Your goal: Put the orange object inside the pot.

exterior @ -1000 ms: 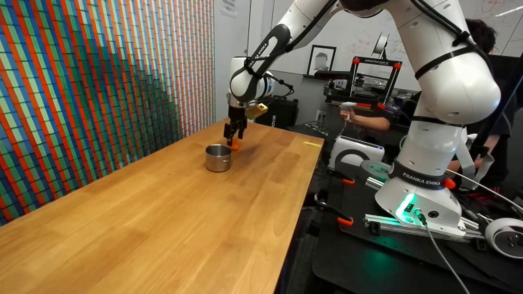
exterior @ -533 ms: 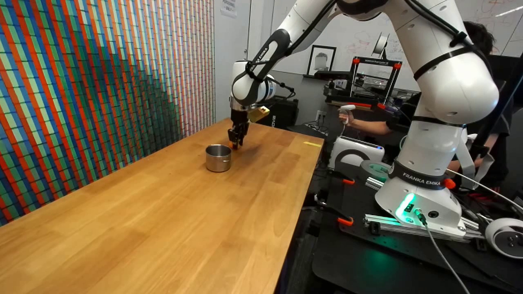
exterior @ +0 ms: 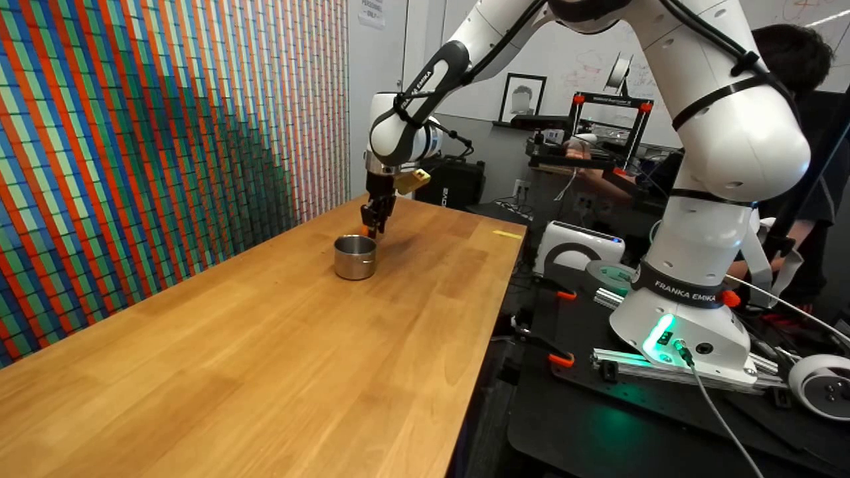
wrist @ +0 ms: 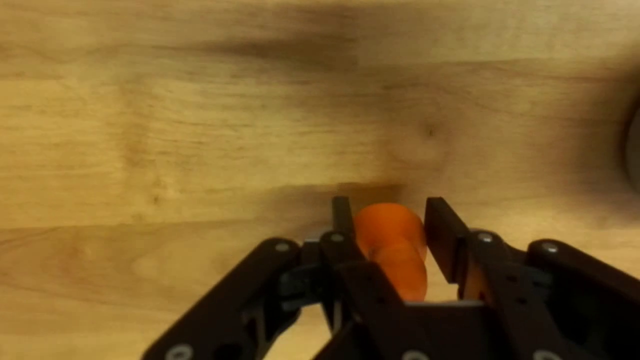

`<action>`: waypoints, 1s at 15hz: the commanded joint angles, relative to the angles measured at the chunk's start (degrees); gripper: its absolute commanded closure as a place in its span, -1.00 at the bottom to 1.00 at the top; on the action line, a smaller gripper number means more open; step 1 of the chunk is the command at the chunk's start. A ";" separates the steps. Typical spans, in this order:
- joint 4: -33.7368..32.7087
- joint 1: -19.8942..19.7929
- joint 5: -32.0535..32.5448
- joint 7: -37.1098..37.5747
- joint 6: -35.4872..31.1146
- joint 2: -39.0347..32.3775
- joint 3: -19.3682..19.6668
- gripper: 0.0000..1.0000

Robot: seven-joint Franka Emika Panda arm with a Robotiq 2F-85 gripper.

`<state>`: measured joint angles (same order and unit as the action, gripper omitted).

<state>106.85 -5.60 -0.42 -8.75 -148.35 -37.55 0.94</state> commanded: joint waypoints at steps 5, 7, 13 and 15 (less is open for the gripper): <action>-3.99 -1.29 -3.41 -2.10 11.41 7.66 -4.18 0.63; -2.93 -1.13 -5.24 -2.31 14.91 9.79 -4.72 0.63; -0.06 0.02 -9.57 -2.67 21.40 13.52 -6.09 0.63; 1.14 0.47 -10.52 -2.48 22.28 13.82 -6.47 0.63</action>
<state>105.02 -5.38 -8.36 -9.92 -127.83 -26.24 -4.98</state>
